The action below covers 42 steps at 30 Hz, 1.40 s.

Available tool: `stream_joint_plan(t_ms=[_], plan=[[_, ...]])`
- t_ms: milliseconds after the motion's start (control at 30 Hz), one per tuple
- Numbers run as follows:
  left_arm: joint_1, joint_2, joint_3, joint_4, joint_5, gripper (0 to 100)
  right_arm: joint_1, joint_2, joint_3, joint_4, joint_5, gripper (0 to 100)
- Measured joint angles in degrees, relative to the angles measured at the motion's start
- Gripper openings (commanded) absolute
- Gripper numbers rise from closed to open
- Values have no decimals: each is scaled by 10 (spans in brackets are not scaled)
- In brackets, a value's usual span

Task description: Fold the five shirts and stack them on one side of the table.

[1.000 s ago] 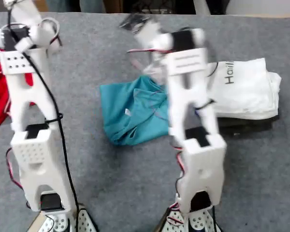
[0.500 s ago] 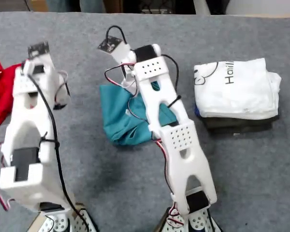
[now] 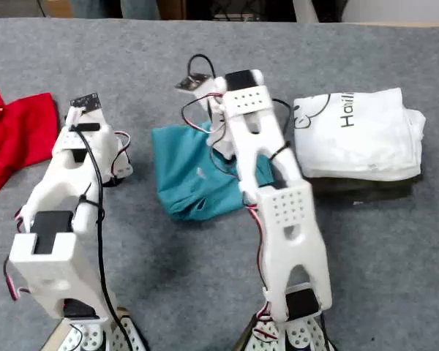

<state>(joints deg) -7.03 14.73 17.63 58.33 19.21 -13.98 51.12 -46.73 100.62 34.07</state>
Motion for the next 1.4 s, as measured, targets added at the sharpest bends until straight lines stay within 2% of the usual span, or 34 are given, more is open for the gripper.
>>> stream_joint_plan(t_ms=[333, 433, 500, 600, 700, 900, 1033, 1133, 1267, 1400], plan=[[0, 59, -72, 36, 1, 29, 116, -258, 319, 0, 126, 14], [0, 65, -107, 57, 1, 29, 114, -324, 330, 0, 134, 14], [0, 73, -145, 62, -1, 29, 89, -346, 311, 1, 130, 14], [16, 74, -199, 61, -1, 29, 30, -338, 258, -1, 85, 14], [47, 74, -220, 39, -1, 29, -11, -269, 197, -18, 46, 14], [113, 122, -221, -52, 0, 29, 13, -75, 76, -8, -4, 13], [137, 167, -223, -96, 0, 29, 55, -40, 53, 0, -8, 13], [137, 182, -252, -84, 8, 29, 78, -51, 90, 0, -4, 13], [137, 212, -297, -52, 35, 29, 94, -116, 207, 0, 22, 13], [137, 245, -358, -5, 37, 29, 164, -201, 322, 0, 77, 13]])
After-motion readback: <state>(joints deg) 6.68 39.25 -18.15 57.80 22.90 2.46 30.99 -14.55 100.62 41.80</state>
